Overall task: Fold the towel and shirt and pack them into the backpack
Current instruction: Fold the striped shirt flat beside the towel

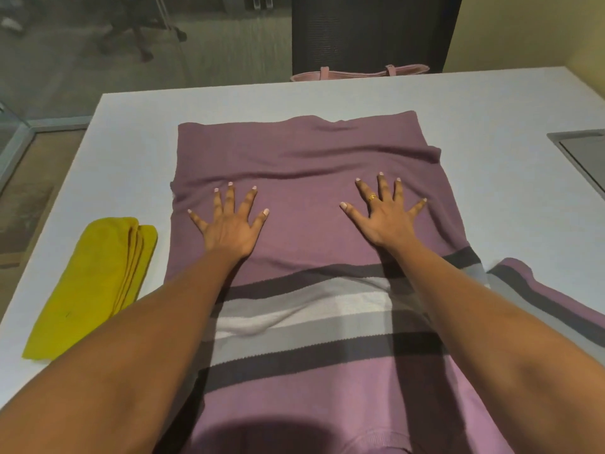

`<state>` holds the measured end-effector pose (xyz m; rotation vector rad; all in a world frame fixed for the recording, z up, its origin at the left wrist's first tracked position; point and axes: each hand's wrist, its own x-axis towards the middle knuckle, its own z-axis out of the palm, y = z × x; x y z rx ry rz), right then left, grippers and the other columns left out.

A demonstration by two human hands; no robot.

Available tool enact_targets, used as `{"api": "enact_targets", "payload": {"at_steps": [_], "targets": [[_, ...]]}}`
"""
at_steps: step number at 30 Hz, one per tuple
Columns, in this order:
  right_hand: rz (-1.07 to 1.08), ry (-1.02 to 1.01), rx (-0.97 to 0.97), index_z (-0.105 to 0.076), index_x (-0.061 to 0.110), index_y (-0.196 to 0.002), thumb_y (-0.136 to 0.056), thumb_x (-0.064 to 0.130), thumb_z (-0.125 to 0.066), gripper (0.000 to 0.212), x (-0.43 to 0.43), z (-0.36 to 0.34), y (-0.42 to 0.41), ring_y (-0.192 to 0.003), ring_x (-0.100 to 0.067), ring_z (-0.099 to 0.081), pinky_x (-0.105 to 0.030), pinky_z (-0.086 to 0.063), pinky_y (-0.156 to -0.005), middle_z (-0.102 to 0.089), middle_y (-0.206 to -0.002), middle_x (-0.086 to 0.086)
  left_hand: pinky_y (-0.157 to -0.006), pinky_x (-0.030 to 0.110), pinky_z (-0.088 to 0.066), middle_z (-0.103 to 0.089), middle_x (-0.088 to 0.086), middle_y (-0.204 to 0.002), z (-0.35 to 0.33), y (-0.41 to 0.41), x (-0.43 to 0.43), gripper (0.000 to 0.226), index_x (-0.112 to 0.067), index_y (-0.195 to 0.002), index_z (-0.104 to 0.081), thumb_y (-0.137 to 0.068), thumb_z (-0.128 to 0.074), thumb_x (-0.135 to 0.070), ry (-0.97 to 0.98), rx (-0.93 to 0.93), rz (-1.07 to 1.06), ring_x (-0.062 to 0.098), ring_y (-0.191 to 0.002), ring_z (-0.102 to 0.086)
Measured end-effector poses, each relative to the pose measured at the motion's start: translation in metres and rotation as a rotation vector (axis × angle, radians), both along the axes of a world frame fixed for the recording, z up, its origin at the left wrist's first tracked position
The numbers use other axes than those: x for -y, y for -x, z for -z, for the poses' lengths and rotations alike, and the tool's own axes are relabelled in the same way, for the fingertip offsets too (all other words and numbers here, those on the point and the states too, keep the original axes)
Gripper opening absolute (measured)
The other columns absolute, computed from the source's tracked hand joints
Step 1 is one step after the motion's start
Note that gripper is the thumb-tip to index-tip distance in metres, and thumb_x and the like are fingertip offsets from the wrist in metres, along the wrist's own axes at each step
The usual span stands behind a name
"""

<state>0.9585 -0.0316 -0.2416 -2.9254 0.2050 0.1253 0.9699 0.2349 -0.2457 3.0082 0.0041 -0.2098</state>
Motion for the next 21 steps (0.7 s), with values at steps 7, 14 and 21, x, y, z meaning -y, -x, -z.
{"api": "enact_targets", "payload": {"at_steps": [7, 14, 21], "targets": [[0.004, 0.005, 0.014, -0.011, 0.045, -0.145, -0.081, 0.077, -0.017, 0.072, 0.006, 0.005, -0.044, -0.145, -0.029, 0.009, -0.073, 0.009, -0.100, 0.004, -0.158, 0.000, -0.106, 0.068, 0.006, 0.005, 0.000, -0.159, 0.000, -0.047, 0.003, 0.060, -0.041, -0.146, -0.004, -0.091, -0.014, -0.062, 0.001, 0.016, 0.020, 0.025, -0.146, 0.008], [0.022, 0.006, 0.015, -0.011, 0.043, -0.146, -0.081, 0.077, -0.015, 0.073, 0.009, 0.004, -0.077, -0.144, -0.031, 0.009, -0.074, 0.008, -0.101, 0.005, -0.158, 0.000, -0.106, 0.068, 0.007, 0.010, -0.001, -0.158, -0.005, -0.087, 0.005, 0.060, -0.042, -0.146, -0.001, -0.091, -0.014, -0.063, 0.014, -0.032, 0.040, 0.024, -0.145, 0.012], [0.032, 0.011, 0.004, -0.009, 0.039, -0.147, -0.084, 0.074, -0.016, 0.072, 0.008, 0.003, -0.089, -0.144, -0.032, 0.009, -0.073, 0.006, -0.103, 0.006, -0.158, -0.002, -0.107, 0.066, 0.007, 0.015, 0.000, -0.157, -0.015, -0.102, 0.008, 0.061, -0.039, -0.147, 0.000, -0.092, -0.017, -0.061, 0.046, -0.146, 0.034, 0.026, -0.145, 0.014]]}}
